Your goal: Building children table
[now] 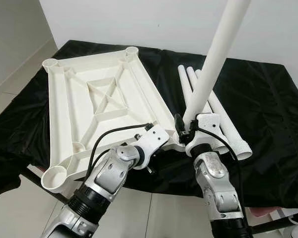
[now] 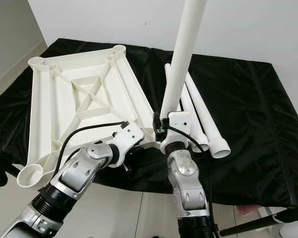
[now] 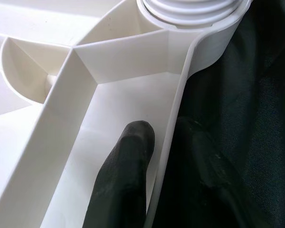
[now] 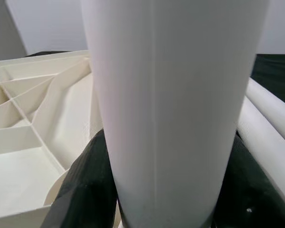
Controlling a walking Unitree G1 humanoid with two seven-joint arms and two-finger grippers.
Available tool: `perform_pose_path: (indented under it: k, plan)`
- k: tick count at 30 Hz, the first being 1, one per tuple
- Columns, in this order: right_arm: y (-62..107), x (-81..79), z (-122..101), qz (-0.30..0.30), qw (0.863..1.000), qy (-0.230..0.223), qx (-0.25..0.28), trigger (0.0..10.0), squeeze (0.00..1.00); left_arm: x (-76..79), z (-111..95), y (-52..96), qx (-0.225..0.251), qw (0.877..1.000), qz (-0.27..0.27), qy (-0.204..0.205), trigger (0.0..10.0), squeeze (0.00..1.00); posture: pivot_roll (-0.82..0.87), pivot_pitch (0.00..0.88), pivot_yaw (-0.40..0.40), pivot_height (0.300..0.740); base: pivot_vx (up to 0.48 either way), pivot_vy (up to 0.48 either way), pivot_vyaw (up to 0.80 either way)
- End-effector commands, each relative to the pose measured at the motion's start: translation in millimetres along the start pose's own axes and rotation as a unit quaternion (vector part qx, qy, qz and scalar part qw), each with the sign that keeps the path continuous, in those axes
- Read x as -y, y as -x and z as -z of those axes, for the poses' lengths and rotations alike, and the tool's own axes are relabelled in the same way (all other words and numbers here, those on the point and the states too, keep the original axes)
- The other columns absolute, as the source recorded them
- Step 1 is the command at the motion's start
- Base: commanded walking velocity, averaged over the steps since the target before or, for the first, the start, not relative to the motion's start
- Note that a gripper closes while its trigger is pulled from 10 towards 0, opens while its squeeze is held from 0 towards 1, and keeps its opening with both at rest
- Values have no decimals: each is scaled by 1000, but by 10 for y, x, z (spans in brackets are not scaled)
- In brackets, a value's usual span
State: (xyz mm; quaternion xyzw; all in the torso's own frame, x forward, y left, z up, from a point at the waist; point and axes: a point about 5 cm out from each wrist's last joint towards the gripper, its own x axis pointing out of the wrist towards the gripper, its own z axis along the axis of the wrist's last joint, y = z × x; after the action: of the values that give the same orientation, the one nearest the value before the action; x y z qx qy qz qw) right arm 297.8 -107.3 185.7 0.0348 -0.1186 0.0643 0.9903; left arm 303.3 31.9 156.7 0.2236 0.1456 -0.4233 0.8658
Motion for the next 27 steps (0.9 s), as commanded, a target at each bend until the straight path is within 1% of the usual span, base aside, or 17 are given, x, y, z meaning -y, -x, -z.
perform_pose_path:
  k: [1,2,4,5,6,7,8,14,17,18,20,23,24,25,26,27]
  plan:
    - [24,-176,63,-27,999,-15,-14,10000,0,88,183,-70,-39,999,13,17,10000,0,-102,136,12,740,0,0,0]
    - [26,-221,75,-22,999,-17,-18,10000,0,88,183,-71,-39,999,13,17,10000,0,-101,134,13,740,0,0,0]
    - [26,-221,75,-22,999,-17,-18,10000,0,88,183,-71,-39,999,13,17,10000,0,-101,134,13,740,0,0,0]
    - [26,-242,77,-23,999,-27,-19,10000,20,89,183,-72,-39,999,13,16,10000,0,-102,131,13,740,0,0,0]
    - [25,-239,73,-24,999,-28,-18,10000,20,89,182,-73,-39,999,14,16,10000,0,-102,131,13,740,0,0,0]
    - [24,-231,68,-23,999,-30,-17,10000,620,89,182,-73,-39,999,14,16,10000,0,-102,130,13,740,0,0,0]
    - [24,-223,64,-23,999,-30,-15,10000,1000,90,182,-73,-39,999,14,16,10000,0,-102,130,13,740,0,0,0]
    - [26,-191,39,-31,999,-37,-5,10000,1000,102,181,-77,-38,999,15,16,10000,0,-101,124,6,740,0,0,0]
    - [36,-152,22,-40,999,-33,1,10000,1000,108,180,-82,-38,999,14,16,10000,0,-100,120,3,740,0,0,0]
    - [47,-115,12,-48,998,-30,4,10000,1000,107,176,-82,-37,999,14,16,10000,0,-100,118,2,740,0,0,0]
    - [51,-102,8,-53,998,-30,4,10000,1000,107,175,-81,-37,999,14,16,10000,0,-100,118,2,740,0,0,0]
    - [48,41,-9,-70,997,-22,8,10000,1000,104,177,-83,-37,999,13,15,10000,0,-103,112,3,740,0,0,0]
    - [48,41,-9,-70,997,-22,8,10000,1000,104,177,-83,-37,999,13,15,10000,0,-103,112,3,740,0,0,0]
    - [45,88,-16,-80,997,-21,10,10000,824,103,178,-84,-37,999,13,15,10000,0,-105,111,4,740,0,0,0]
    - [40,129,-11,-93,996,-16,7,10000,0,102,179,-85,-37,999,13,15,10000,0,-106,110,5,740,0,0,0]
    - [26,224,5,-116,993,1,3,10000,0,101,176,-88,-36,999,14,13,10000,0,-107,109,6,740,0,0,0]
